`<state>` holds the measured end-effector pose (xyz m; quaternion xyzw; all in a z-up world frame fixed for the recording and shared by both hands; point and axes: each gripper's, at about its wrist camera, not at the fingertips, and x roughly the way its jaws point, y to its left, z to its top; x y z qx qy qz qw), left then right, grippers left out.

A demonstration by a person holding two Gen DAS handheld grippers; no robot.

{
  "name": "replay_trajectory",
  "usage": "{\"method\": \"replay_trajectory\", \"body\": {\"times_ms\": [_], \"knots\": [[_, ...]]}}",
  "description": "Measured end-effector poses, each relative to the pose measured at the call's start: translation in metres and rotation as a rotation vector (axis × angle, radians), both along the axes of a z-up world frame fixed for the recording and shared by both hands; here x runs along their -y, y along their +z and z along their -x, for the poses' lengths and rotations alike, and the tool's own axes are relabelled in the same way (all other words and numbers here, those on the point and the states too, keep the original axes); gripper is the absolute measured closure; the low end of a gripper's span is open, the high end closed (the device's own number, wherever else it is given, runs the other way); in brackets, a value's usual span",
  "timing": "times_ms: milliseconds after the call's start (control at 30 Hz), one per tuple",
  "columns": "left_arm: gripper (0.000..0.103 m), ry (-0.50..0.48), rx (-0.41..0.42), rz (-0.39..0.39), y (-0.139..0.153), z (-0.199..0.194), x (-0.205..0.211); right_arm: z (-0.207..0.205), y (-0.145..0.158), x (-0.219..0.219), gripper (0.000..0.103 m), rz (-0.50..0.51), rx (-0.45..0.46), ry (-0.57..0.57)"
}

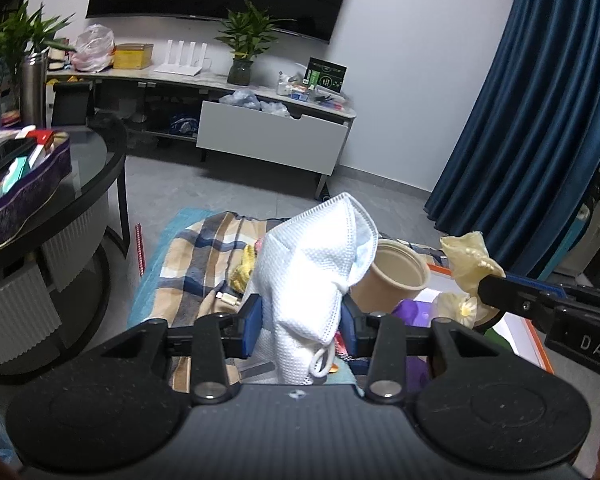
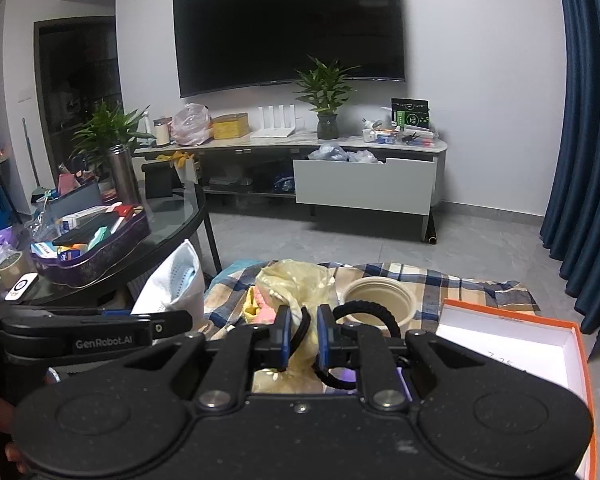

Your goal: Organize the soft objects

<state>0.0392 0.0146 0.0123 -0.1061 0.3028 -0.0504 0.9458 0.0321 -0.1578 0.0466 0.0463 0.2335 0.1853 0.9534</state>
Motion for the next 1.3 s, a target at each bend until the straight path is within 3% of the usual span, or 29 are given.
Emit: {"method": "replay_trajectory", "body": {"times_ms": [1300], "knots": [[0.062,-0.128,0.024,-0.062,0.012,-0.002,0.068,0.013,0.000,0.075,0.086,-0.055,0.028,-0.143]]}}
